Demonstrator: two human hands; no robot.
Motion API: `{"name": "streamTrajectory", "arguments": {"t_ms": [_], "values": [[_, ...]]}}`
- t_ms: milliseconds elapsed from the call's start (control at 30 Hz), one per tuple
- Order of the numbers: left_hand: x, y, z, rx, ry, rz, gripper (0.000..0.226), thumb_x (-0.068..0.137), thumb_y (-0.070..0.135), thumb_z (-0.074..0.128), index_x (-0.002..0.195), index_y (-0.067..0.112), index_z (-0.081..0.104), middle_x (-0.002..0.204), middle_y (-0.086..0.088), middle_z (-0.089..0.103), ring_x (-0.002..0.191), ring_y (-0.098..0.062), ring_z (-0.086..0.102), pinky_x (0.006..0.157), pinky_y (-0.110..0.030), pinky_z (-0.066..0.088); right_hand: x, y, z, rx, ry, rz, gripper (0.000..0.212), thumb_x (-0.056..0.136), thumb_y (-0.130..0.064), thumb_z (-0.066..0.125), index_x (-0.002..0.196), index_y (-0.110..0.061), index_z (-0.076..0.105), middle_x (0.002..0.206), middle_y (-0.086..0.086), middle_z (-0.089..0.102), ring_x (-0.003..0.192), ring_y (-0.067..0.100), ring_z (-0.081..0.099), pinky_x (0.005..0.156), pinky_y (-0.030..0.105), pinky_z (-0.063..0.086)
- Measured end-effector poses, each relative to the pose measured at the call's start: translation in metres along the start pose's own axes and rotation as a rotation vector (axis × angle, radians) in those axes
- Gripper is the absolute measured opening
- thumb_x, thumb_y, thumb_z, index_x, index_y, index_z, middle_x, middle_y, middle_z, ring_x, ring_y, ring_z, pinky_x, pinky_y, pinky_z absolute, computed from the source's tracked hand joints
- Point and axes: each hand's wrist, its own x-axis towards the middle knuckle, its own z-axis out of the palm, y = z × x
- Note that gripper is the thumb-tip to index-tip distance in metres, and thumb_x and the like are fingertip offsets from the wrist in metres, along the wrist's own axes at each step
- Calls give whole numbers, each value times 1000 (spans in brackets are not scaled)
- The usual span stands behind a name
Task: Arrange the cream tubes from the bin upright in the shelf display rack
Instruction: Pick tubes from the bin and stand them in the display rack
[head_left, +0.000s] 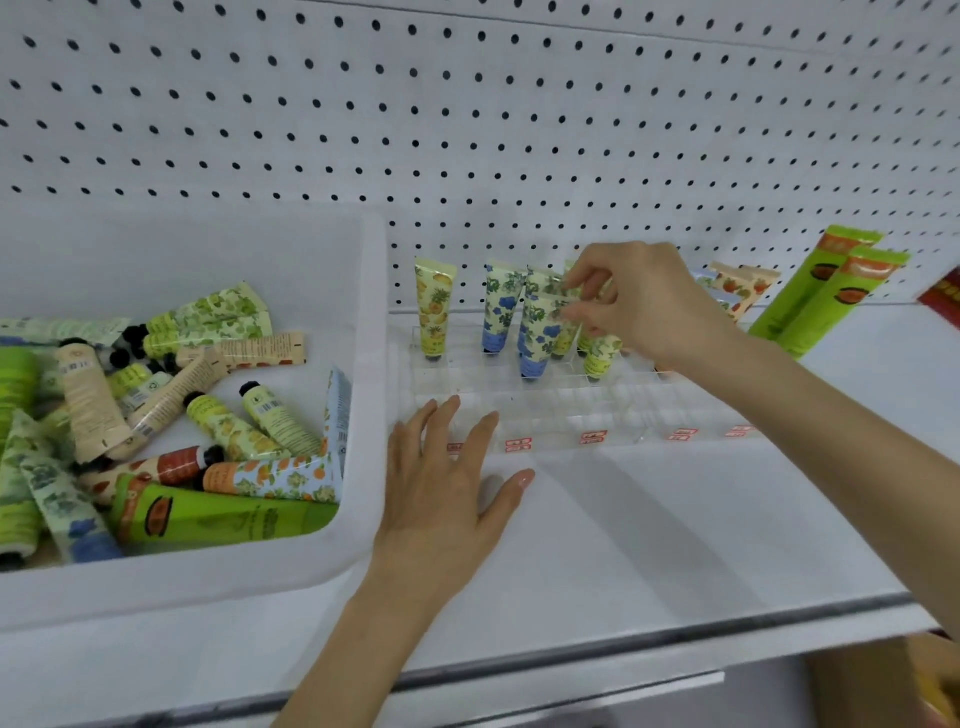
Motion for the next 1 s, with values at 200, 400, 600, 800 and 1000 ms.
{"name": "streamTrajectory", "arguments": {"t_ms": [200,400,600,800,1000], "values": [[-3,4,-2,43,55,52,72,84,68,19,140,29,43,150,-4,34,142,-23,19,114,-35,-6,-33,-6,-21,-83,49,-23,30,86,-31,67,109,-12,62,96,5,65,73,19,63,67,30,52],[-39,31,-20,7,128,152,58,90,61,33,134,27,48,144,-4,43,131,-25,40,108,-38,31,-80,-20,-47,-336,-77,-88,51,88,-44,59,133,-23,48,127,3,54,113,21,55,88,37,46],[-94,47,-85,29,261,310,55,92,58,35,133,23,52,138,-3,49,124,-21,45,102,-35,36,-122,-62,-58,-303,-126,-127,60,89,-48,56,142,-28,36,142,-1,39,123,20,45,100,39,40],[-133,-13,-172,218,368,233,55,92,55,38,132,20,52,136,-5,51,123,-24,44,102,-38,32,-132,-124,-31,-191,-108,-235,59,90,-46,55,142,-27,35,143,0,38,130,20,40,103,36,36],[-131,-108,-230,318,323,82,60,90,60,31,133,22,50,138,-7,49,122,-30,46,99,-45,35,-113,-185,8,-151,-129,-283,55,91,-47,53,140,-29,36,142,-4,38,130,16,39,101,35,37]]}}
